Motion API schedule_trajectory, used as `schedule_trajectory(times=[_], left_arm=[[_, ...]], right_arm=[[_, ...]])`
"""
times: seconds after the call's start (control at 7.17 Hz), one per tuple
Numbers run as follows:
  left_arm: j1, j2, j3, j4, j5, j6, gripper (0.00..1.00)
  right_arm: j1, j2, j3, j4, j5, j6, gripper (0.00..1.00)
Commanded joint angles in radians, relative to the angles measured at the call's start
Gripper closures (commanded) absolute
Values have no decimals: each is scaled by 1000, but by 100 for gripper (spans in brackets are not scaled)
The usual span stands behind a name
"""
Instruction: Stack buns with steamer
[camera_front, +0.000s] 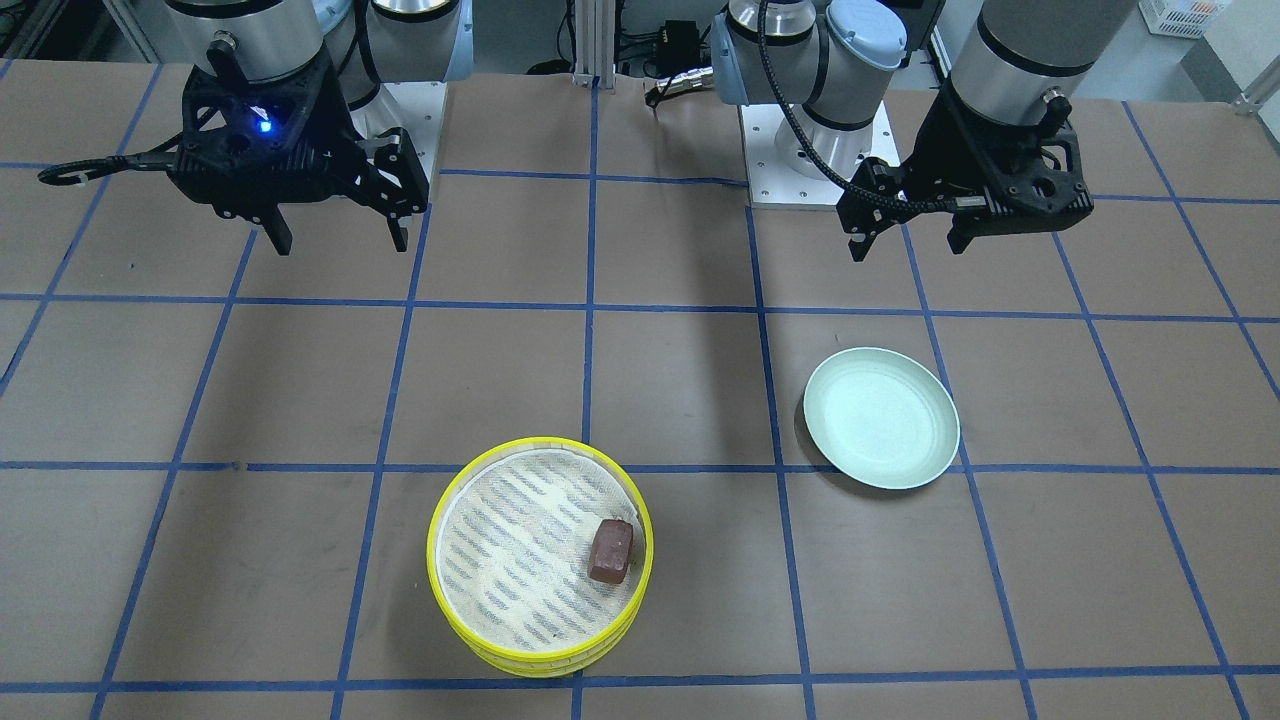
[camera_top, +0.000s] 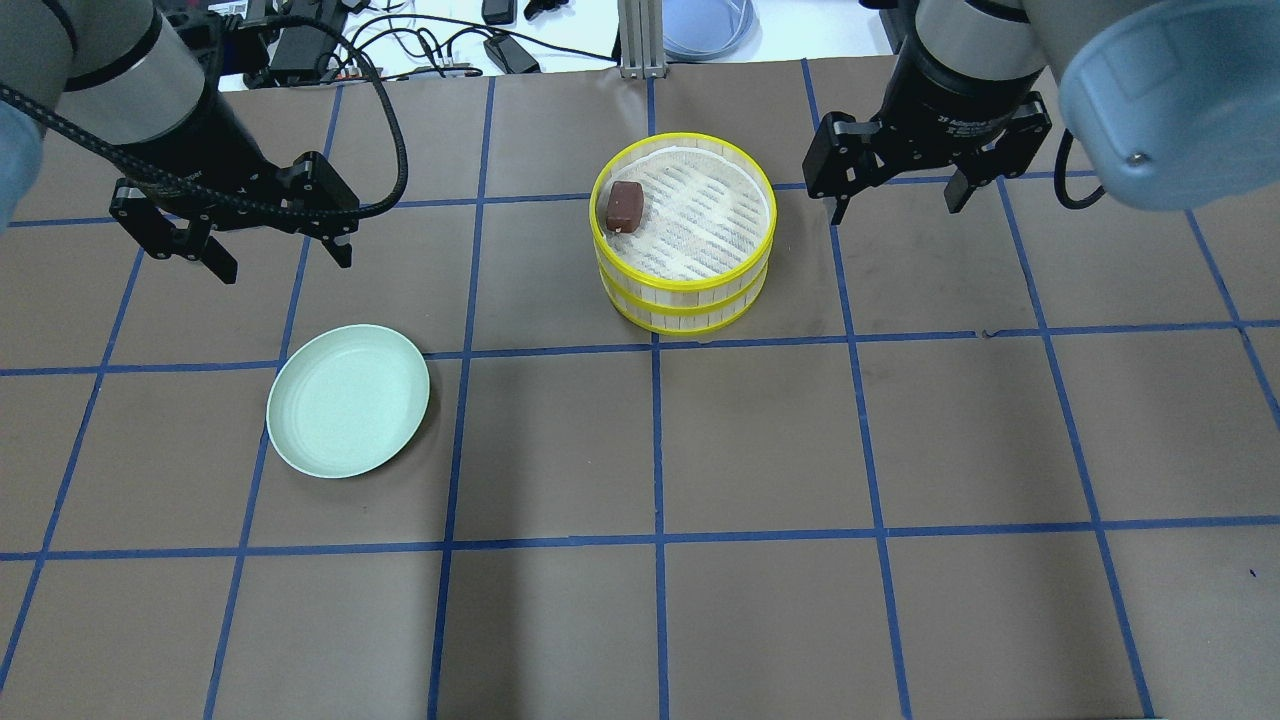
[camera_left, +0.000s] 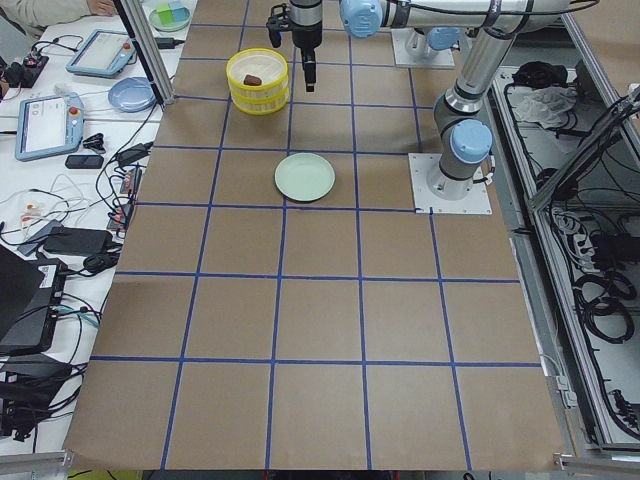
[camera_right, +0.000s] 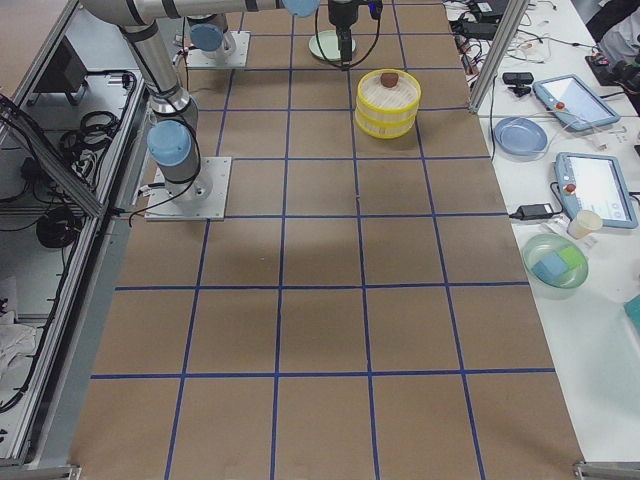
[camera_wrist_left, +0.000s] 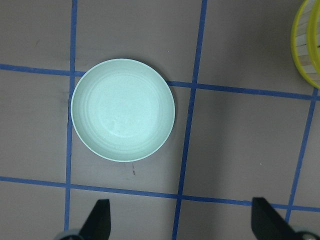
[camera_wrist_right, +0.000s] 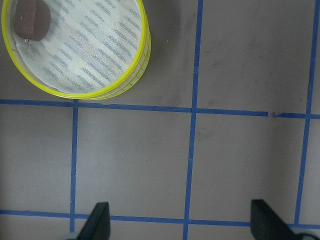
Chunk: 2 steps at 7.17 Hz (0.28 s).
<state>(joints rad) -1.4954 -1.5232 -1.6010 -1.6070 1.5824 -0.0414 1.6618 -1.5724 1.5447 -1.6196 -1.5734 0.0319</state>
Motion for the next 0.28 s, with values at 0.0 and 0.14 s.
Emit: schedule_trajectory(times=[0.0, 0.14], left_arm=[[0, 2, 0, -1, 2, 0, 0], [0, 0, 0, -1, 1, 0, 0]], right_arm=[[0, 0, 0, -3, -2, 0, 0], [0, 0, 0, -3, -2, 0, 0]])
